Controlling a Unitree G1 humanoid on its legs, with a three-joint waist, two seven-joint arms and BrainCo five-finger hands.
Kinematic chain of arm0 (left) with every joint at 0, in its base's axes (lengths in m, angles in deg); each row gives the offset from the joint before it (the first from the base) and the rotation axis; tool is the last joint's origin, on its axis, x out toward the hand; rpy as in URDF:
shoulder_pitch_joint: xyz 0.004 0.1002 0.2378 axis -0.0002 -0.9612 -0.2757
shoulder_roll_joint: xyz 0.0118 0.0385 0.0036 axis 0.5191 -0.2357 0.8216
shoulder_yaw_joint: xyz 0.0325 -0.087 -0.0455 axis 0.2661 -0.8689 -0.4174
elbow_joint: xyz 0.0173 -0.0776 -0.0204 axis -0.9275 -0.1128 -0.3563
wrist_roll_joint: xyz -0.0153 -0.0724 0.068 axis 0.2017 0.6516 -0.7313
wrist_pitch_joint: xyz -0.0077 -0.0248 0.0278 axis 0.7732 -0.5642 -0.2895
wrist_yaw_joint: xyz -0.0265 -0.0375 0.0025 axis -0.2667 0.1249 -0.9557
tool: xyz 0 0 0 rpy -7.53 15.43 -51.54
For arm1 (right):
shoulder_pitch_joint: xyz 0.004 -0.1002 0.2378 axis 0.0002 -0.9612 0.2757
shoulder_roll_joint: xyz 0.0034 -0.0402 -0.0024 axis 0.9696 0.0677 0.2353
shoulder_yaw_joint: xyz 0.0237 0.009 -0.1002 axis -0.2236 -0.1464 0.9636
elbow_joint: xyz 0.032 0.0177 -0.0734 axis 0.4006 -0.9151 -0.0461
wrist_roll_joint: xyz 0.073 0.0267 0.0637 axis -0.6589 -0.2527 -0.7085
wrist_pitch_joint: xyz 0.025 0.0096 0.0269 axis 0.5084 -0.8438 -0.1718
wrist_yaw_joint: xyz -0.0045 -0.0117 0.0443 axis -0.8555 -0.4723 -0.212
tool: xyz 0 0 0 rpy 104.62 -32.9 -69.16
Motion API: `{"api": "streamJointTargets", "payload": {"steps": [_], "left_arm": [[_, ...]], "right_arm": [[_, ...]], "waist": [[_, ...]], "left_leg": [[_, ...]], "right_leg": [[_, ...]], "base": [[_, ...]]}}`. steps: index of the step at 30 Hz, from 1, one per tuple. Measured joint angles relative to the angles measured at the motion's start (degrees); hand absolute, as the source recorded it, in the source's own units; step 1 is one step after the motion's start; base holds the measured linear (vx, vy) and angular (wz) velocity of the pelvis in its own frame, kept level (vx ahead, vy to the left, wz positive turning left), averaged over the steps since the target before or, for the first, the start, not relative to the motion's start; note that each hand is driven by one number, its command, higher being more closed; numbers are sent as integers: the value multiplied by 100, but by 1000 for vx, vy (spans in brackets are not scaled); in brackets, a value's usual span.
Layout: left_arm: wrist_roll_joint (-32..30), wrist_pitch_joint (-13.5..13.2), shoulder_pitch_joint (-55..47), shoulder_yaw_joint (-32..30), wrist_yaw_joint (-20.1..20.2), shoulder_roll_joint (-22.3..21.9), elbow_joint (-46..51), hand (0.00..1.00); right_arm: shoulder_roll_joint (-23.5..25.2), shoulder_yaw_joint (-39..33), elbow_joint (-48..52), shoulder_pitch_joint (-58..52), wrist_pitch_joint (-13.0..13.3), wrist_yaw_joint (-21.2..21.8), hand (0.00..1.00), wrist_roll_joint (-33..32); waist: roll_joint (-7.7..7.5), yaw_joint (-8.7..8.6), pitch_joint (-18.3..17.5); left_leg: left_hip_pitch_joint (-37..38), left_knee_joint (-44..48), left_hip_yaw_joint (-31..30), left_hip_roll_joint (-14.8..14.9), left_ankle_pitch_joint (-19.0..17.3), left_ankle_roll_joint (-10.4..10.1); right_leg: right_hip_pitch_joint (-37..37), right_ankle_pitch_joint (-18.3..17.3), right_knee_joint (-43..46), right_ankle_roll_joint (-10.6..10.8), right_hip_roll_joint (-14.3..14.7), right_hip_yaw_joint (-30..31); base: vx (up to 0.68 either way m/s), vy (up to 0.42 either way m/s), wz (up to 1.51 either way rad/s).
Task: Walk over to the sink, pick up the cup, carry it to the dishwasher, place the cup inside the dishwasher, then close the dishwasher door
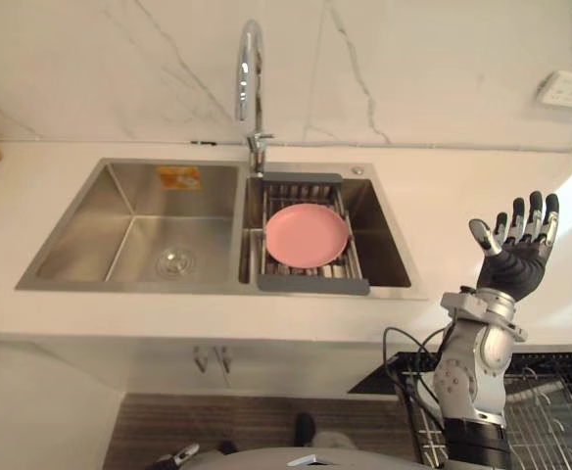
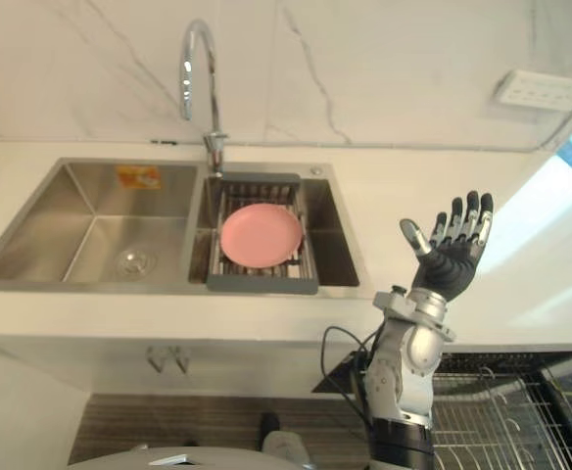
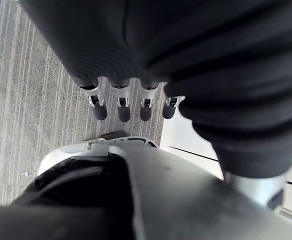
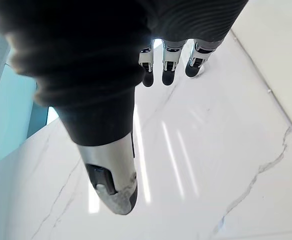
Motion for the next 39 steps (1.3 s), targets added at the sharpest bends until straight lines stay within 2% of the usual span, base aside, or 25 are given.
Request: {"api": "streamJointTargets", "payload": {"steps": [2, 4, 5, 6, 7, 8, 9, 10, 11, 12, 13, 14, 15, 16, 17, 18, 19, 22, 26, 30, 34, 38, 39], "left_arm": [[7, 1, -4, -12, -5, -6, -41, 0], [73, 4, -4, -18, -6, -6, -67, 0], [160, 4, 3, -21, -4, -12, -117, 0], [225, -12, 7, -39, -4, -48, -186, 0], [227, -34, 15, -90, -5, -77, -237, 0], [259, -78, 64, -204, -16, -84, -289, 0], [299, -110, 101, -342, -68, -83, -258, 0], [344, -110, 118, -407, -57, -101, -252, 0], [464, -108, 104, -547, -30, -213, -217, 0], [495, -95, 66, -675, 21, -340, -224, 0], [497, -88, 36, -698, 59, -377, -221, 0], [496, -89, 50, -701, 80, -425, -218, 0], [496, -104, 16, -733, 81, -510, -218, 0], [497, -94, 2, -776, 73, -548, -264, 0], [507, -54, -26, -848, 48, -562, -287, 0], [551, -25, -6, -859, 34, -560, -281, 0], [574, -5, 19, -859, 37, -560, -283, 0], [727, 137, 38, -862, 57, -465, -298, 0], [736, 181, 45, -846, -131, -447, -350, 0], [779, 124, 26, -774, -201, -403, -379, 0], [955, 141, 42, -635, -263, -333, -385, 0], [955, 137, 69, -505, -252, -292, -379, 0], [981, 127, 56, -519, -273, -289, -342, 0]], "right_arm": [[70, 28, -153, -11, -11, 113, 0, -8], [93, 55, -166, -42, -18, 151, 0, -19], [85, 127, -166, -51, -16, 242, 0, -71], [80, 233, -167, -80, -11, 303, 0, -97], [82, 302, -172, -103, -7, 332, 0, -111], [108, 426, -254, -114, 13, 362, 0, -110], [112, 466, -420, -111, 7, 361, 0, -108], [118, 463, -430, -104, 7, 357, 0, -107], [137, 512, -430, -25, 23, 353, 0, -101], [151, 573, -477, 65, 57, 350, 0, -86], [152, 617, -534, 137, 66, 353, 0, -60], [143, 655, -651, 243, 89, 358, 0, -44], [138, 659, -703, 303, 76, 356, 0, -41], [165, 658, -725, 302, 61, 352, 0, -41], [256, 674, -798, 285, 39, 347, 0, 0], [249, 669, -803, 283, 36, 331, 0, 4], [236, 656, -800, 284, 37, 333, 0, 4], [241, 647, -799, 163, 21, 472, 0, -1], [236, 641, -799, 131, -26, 619, 0, -1], [249, 668, -796, 110, -83, 701, 0, -3], [242, 725, -793, 14, -108, 706, 0, -4], [253, 602, -770, -32, -109, 706, 0, -12], [237, 566, -727, -28, -110, 708, 0, -13]], "waist": [[33, -4, -37], [62, 2, -64], [106, -1, -83], [207, -1, -82], [280, 5, -65], [280, 23, -40], [299, 47, -7], [288, 92, 45], [209, 168, 172], [338, 239, 169], [400, 248, 173], [512, 155, 213], [665, 264, 283], [690, 297, 308], [653, 260, 328], [538, 227, 389], [543, 209, 380], [401, 225, 321], [393, 147, 285], [364, 169, 295], [255, 127, 316], [229, 110, 320], [220, 165, 310]], "left_leg": [[85, 177, 175, 79, -151, -64], [42, 506, 268, 181, -402, -84], [-92, 928, 315, 342, -704, -145], [-220, 1422, 390, 579, -1026, -291], [-262, 1709, 416, 733, -1149, -350], [-494, 2711, 394, 979, -1307, -478], [-902, 3804, 176, 1223, -1078, -602], [-1096, 4298, -8, 1266, -871, -604], [-1297, 4800, -320, 1192, -798, -650], [-1321, 4469, -564, 1046, -1069, -650], [-1306, 4145, -629, 976, -1129, -633], [-1209, 3217, -686, 856, -1016, -613], [-981, 2446, -828, 814, -292, -615], [-841, 2266, -856, 800, -376, -603], [-621, 1937, -835, 687, -386, -596], [-456, 1601, -805, 610, -434, -540], [-384, 1426, -772, 591, -485, -473], [-224, 946, -566, 439, -397, -426], [-126, 550, -529, 310, -211, -392], [-110, 487, -540, 255, -147, -369], [-55, 438, -623, 210, -118, -337], [27, -106, -1048, 29, 160, -271], [77, -257, -1064, 33, 242, -271]], "right_leg": [[90, -4, 24, -14, 52, 68], [106, -117, 49, -118, 90, 69], [125, -234, 122, -148, 147, 40], [224, -355, 211, -224, 256, -36], [291, -442, 249, -247, 289, -151], [377, -496, 278, -239, 301, -260], [505, -563, 264, -281, 315, -235], [608, -581, 267, -316, 288, -191], [790, -615, 323, -337, 216, -45], [778, -679, 424, -319, 153, 138], [745, -704, 462, -293, 123, 227], [637, -733, 521, -244, 74, 305], [482, -758, 635, -169, 134, 533], [439, -793, 688, -114, 160, 634], [456, -825, 690, -66, 80, 697], [439, -832, 687, -32, 26, 689], [417, -818, 684, 19, 14, 682], [346, -713, 552, 109, -106, 685], [161, -699, 614, 163, -185, 662], [-403, -816, 1610, 201, -211, 452], [-117, -741, 1095, 208, -292, 378], [69, -675, 774, 286, -380, 218], [144, -627, 595, 281, -345, 218]], "base": [[128, 0, -33], [74, -11, -25], [113, -52, -33], [101, -70, -28], [116, -50, -24], [105, -43, -13], [86, -22, -12], [91, -36, -24], [109, 53, -55], [122, 78, -69], [91, 136, -57], [51, 163, -70], [43, 184, -75], [46, 208, -84], [42, 171, -45], [42, 149, -23], [14, 115, -18], [23, 76, -23], [62, 35, -11], [21, -35, -17], [-79, 4, -1], [-97, 43, 25], [-59, 31, 33]]}}
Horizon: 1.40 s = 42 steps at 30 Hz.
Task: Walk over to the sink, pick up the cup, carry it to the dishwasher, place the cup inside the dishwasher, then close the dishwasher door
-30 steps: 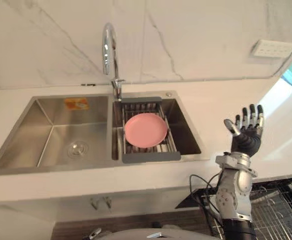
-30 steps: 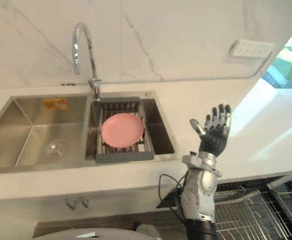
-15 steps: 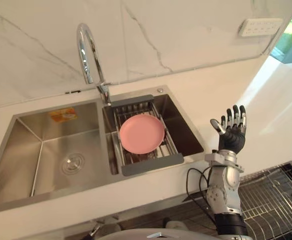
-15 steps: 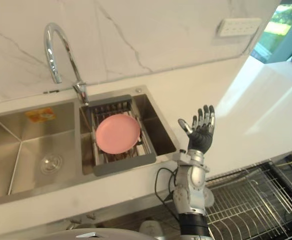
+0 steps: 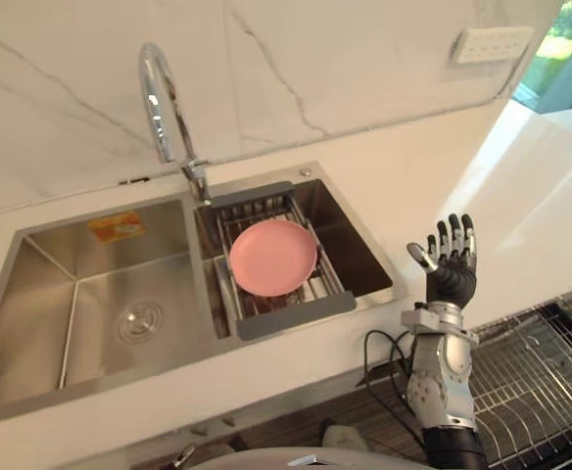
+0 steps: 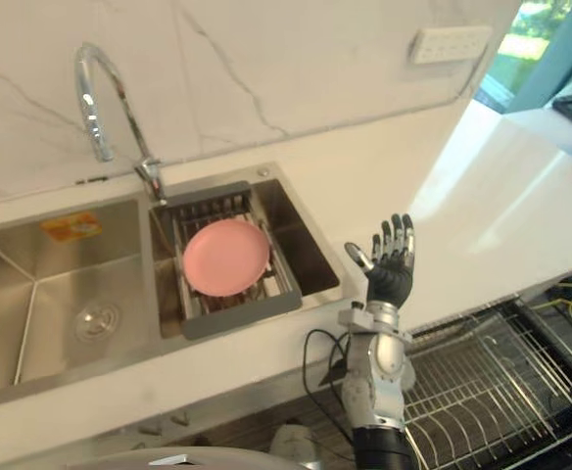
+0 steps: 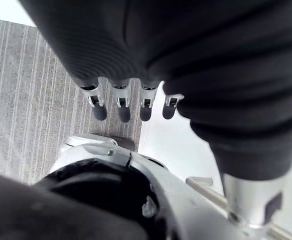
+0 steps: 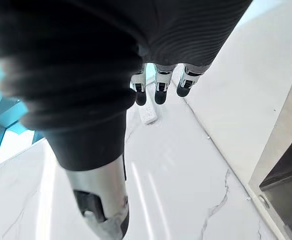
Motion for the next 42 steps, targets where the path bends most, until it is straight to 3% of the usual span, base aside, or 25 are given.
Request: {"api": "streamJointTargets", "payload": {"steps": [3, 9, 16, 17, 24, 30, 34, 36, 37, 40, 42], "left_arm": [[151, 5, -43, -76, -50, 11, 127, 0], [186, 1, -143, -209, -38, 61, 103, 0], [143, -30, -43, -158, -73, 59, 70, 0], [-84, 2, -24, -50, -294, 59, 137, 0], [-87, 24, -14, -52, -317, 69, 139, 0], [-79, 245, 68, -67, -646, 103, 304, 0], [167, 488, 123, -233, -1011, 84, 345, 0], [172, 485, 126, -290, -1028, 54, 344, 0], [173, 572, 165, -296, -1053, 58, 352, 0], [174, 573, 164, -297, -1053, 54, 358, 0], [172, 581, 156, -383, -1037, 48, 351, 0]], "right_arm": [[3, 68, 198, 40, -19, 24, 0, 4], [16, 117, 136, 61, -251, 71, 0, -77], [3, 444, -126, 47, -603, 639, 0, -102], [9, 602, -119, 64, -653, 738, 0, 6], [8, 606, -119, 64, -643, 738, 0, -72], [5, 542, -48, 86, -642, 709, 0, -466], [-60, 423, 409, 177, -808, 250, 0, -23], [-191, 399, 415, 308, -900, 239, 0, 24], [-525, 240, 418, 470, -1296, 297, 0, 1056], [-553, 249, 418, 470, -1380, 388, 0, 1143], [-865, 270, 419, 548, -1466, 448, 0, 1154]], "waist": [[-49, 113, -11], [-214, 128, -132], [-180, 110, -218], [-151, 104, -398], [-159, 108, -392], [-239, 228, -343], [-228, 249, -232], [-192, 232, -206], [-169, 157, -194], [-154, 158, -204], [-161, 133, -215]], "left_leg": [[-6, -23, 20, 37, 37, 0], [-11, -24, 171, 22, -23, 52], [-2, -20, 151, 36, -77, 33], [64, -27, 178, 70, -76, 16], [-33, -24, 127, 66, -73, -13], [-216, 15, 57, 109, -48, -35], [-510, 666, 468, 275, -405, -104], [-470, 652, 562, 273, -416, -110], [-413, 537, 661, 274, -375, -110], [-405, 535, 661, 268, -356, -99], [-393, 515, 652, 255, -344, -98]], "right_leg": [[131, 33, -360, 9, 70, 6], [314, 326, -741, -38, 73, 16], [488, 503, -953, -4, 68, -161], [644, 443, -980, -2, 63, -328], [587, 459, -979, 5, 30, -436], [521, 488, -1018, 37, 19, -632], [532, 456, -982, 81, -32, -775], [529, 456, -976, 84, -52, -773], [533, 442, -973, 103, -79, -897], [535, 443, -967, 102, -87, -927], [541, 444, -969, 101, -98, -943]], "base": [[-12, 8, 4], [49, 27, -9], [103, 11, 4], [18, -3, 6], [0, 0, 3], [17, -17, 15], [-2, -6, 4], [12, 13, -11], [0, 0, 0], [0, 0, 0], [0, 0, 0]]}}
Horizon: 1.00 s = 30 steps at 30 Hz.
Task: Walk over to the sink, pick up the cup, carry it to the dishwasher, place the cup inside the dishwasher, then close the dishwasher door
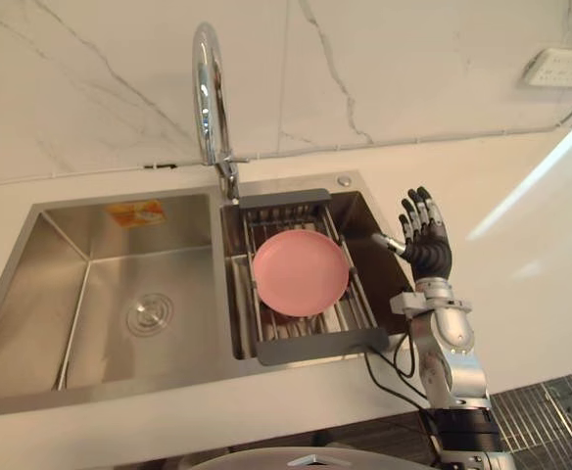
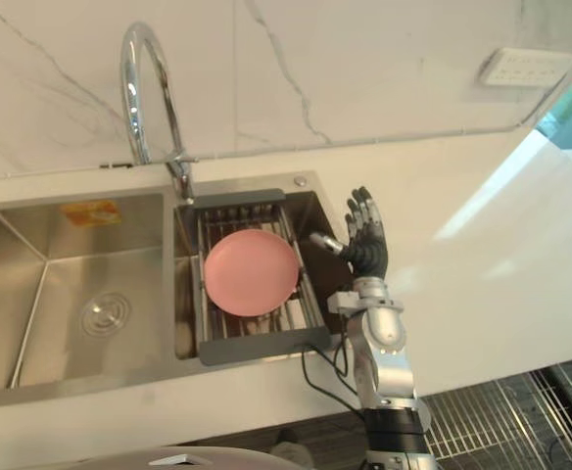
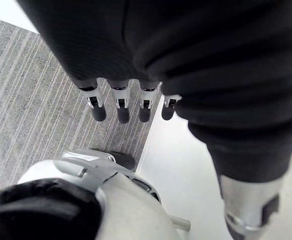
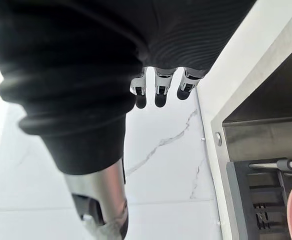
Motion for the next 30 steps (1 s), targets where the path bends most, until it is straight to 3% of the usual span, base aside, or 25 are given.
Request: {"api": "streamJointTargets", "payload": {"steps": [1, 3, 4, 7, 11, 16, 23, 30], "left_arm": [[-14, 10, -12, -83, 21, -10, -6, 0], [-31, 110, -85, -205, 102, -21, -56, 0], [-32, 123, -93, -208, 116, -20, -76, 0], [-39, 160, -106, -206, 172, 9, -117, 0], [-41, 146, -130, -176, 248, 28, -117, 0], [-41, 121, -134, -90, 243, 67, -114, 0], [-36, 114, -136, 109, 229, 156, -112, 0], [-36, 161, -135, 209, 186, 216, -110, 0]], "right_arm": [[-435, 2, -2, 118, -78, 107, 0, 128], [-1631, 92, -33, 534, -186, 877, 0, 1032], [-1791, 106, -38, 591, -184, 1014, 0, 1153], [-1857, 93, -53, 614, -174, 1585, 0, 1581], [-1911, 317, -53, 613, -75, 1990, 0, 2005], [-2112, 523, -46, 615, 351, 2230, 0, 2396], [-2346, 781, -41, 619, 748, 2550, 0, 2918], [-2529, 1254, -41, 619, 961, 2568, 0, 3573]], "waist": [[-2, -4, -4], [1, -42, -69], [-7, -52, -91], [-78, -73, -183], [-124, -100, -214], [-167, -88, -245], [-222, -88, -289], [-282, -76, -333]], "left_leg": [[28, -61, 0, -14, 6, 0], [162, -292, 9, -62, 153, 14], [192, -353, 12, -66, 186, 9], [288, -492, 16, -59, 271, -20], [288, -492, 27, -59, 282, -29], [280, -494, 76, -53, 293, -26], [275, -499, 142, -46, 298, -25], [270, -530, 141, -44, 306, -30]], "right_leg": [[12, 7, -14, 0, -7, -5], [22, 8, -25, 4, -21, -14], [25, 8, -30, 4, -16, -14], [21, 9, -47, 3, 13, -19], [13, 18, -52, 0, 14, -14], [-4, 62, -95, -17, 20, -14], [-9, 130, -181, -24, 32, -20], [-8, 138, -197, -27, 40, -24]], "base": [[0, 0, 0], [0, 0, 0], [0, 0, 0], [0, 0, 0], [-26, -19, -1], [-34, -25, -5], [-18, -18, -5], [-11, -14, 0]]}}
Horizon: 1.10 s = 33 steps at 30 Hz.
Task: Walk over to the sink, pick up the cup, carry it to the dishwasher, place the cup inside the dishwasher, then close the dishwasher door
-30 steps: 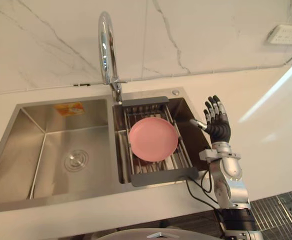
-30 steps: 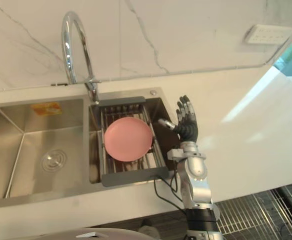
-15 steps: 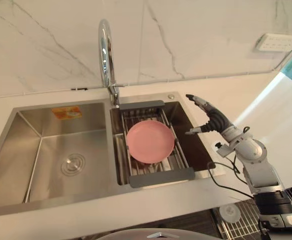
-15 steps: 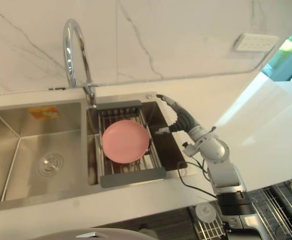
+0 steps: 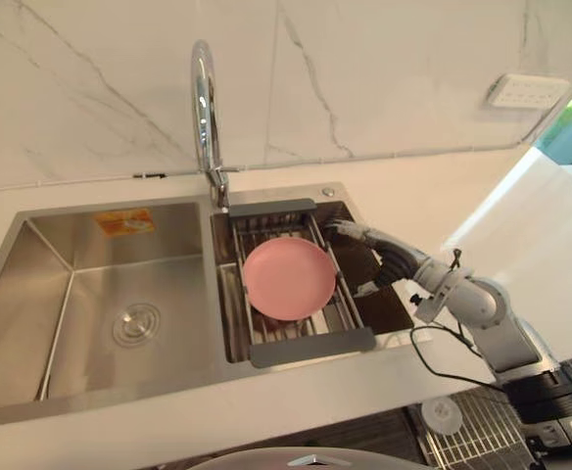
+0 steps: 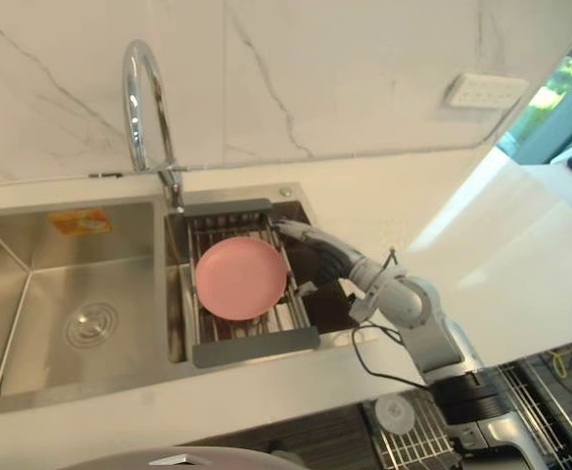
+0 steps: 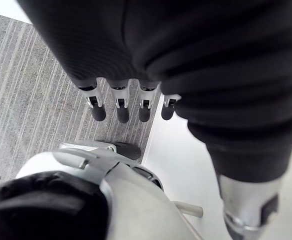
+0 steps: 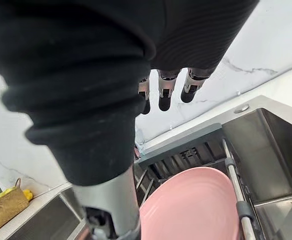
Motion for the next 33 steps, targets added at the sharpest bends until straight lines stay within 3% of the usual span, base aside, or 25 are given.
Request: {"api": "streamJointTargets", "payload": {"steps": [15, 17, 18, 23, 27, 29, 33], "left_arm": [[6, 14, 42, 256, -60, 81, -4, 0], [6, 13, 52, 298, -65, 89, -4, 0], [6, 59, 59, 343, -67, 108, -4, 0], [6, 61, 65, 344, -66, 114, -3, 0], [2, 65, 70, 349, -67, 122, 5, 0], [2, 117, 53, 350, -68, 122, 3, 0], [-4, 135, 41, 368, -67, 132, 2, 0]], "right_arm": [[299, 843, -480, -2, 0, -439, 0, 969], [304, 923, -526, 0, -1, -559, 0, 1163], [621, 1075, -978, 0, -4, -1015, 0, 1754], [694, 1243, -1140, 22, 2, -1162, 0, 1812], [867, 1506, -1812, 85, -74, -1643, 0, 2468], [897, 1567, -1872, 101, -131, -1687, 0, 2626], [897, 1722, -2048, 278, -129, -1799, 0, 2733]], "waist": [[-21, 57, -16], [-22, 81, -17], [-30, 161, -21], [-38, 212, -24], [-61, 253, -35], [-57, 335, -33], [-62, 315, -31]], "left_leg": [[-48, -11, -101, 2, 103, 14], [-83, -12, -131, 2, 130, 20], [-106, -13, -146, -10, 165, 45], [-115, -13, -168, -11, 172, 53], [-208, -13, -311, -35, 200, 76], [-203, -13, -324, -42, 201, 77], [-190, -13, -383, -45, 207, 78]], "right_leg": [[21, 57, -48, -27, 10, -122], [19, 83, -78, -40, 14, -148], [28, 129, -122, -27, 9, -154], [30, 129, -125, -26, 9, -181], [23, 135, -124, -33, -15, -328], [35, 136, -124, -34, -22, -345], [85, 132, -125, -29, -25, -408]], "base": [[-29, -24, 3], [-88, -52, 10], [-135, -67, 5], [-44, -25, 2], [-11, -12, 17], [-5, -9, 3], [-16, -13, 7]]}}
